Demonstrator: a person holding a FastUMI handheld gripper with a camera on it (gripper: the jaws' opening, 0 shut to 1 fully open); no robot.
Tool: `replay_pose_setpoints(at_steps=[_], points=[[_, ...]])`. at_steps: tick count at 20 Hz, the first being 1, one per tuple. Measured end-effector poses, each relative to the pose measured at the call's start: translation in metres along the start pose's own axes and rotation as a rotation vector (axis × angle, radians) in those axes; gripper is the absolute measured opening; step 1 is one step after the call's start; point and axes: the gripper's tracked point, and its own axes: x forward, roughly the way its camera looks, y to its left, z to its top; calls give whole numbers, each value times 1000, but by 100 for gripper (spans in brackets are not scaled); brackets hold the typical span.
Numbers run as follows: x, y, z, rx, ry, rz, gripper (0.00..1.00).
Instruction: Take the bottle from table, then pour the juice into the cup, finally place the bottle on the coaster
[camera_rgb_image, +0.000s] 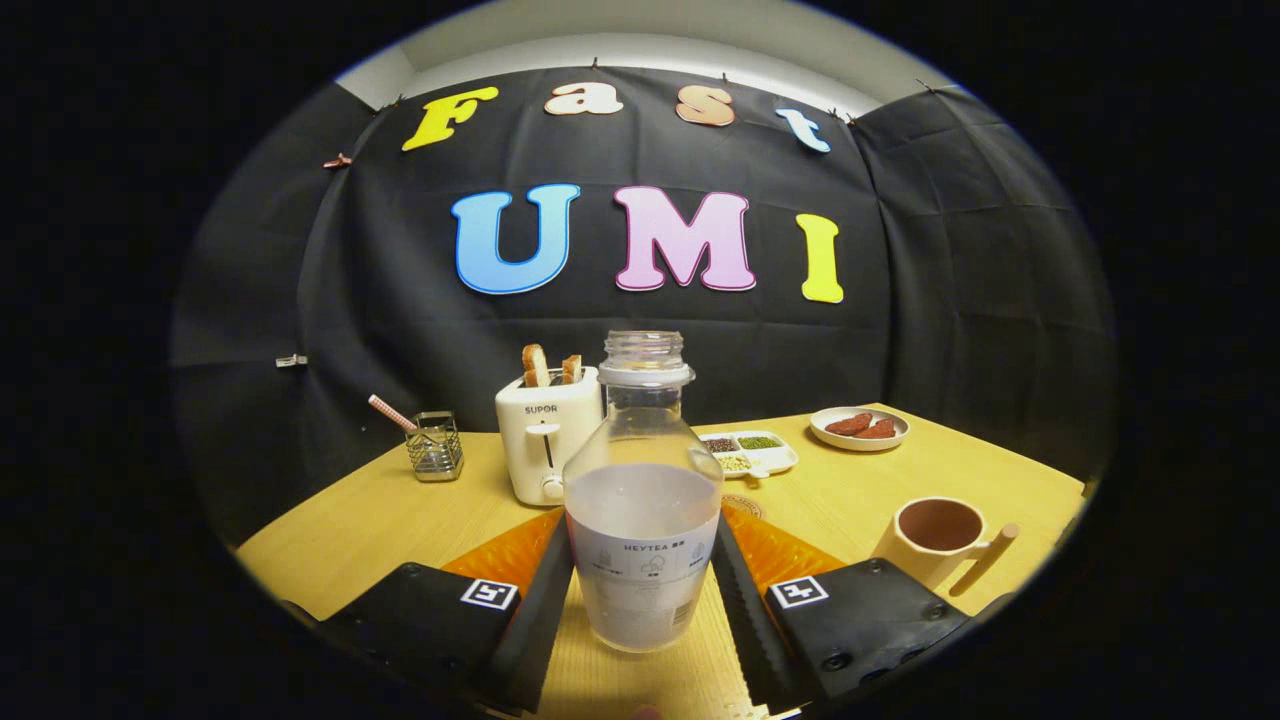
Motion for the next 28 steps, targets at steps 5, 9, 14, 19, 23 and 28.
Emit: replay_pose_setpoints(at_steps=[5,9,14,19,23,28], points=[[-20,-3,26,77,50,42,76],[-35,-9,28,210,109,85,76],[-40,-31,22,410,166,90,76],[-38,-48,18,725,199,116,76],[-34,-63,5,846,234,92,76],[-30,-72,0,1020,246,84,76]])
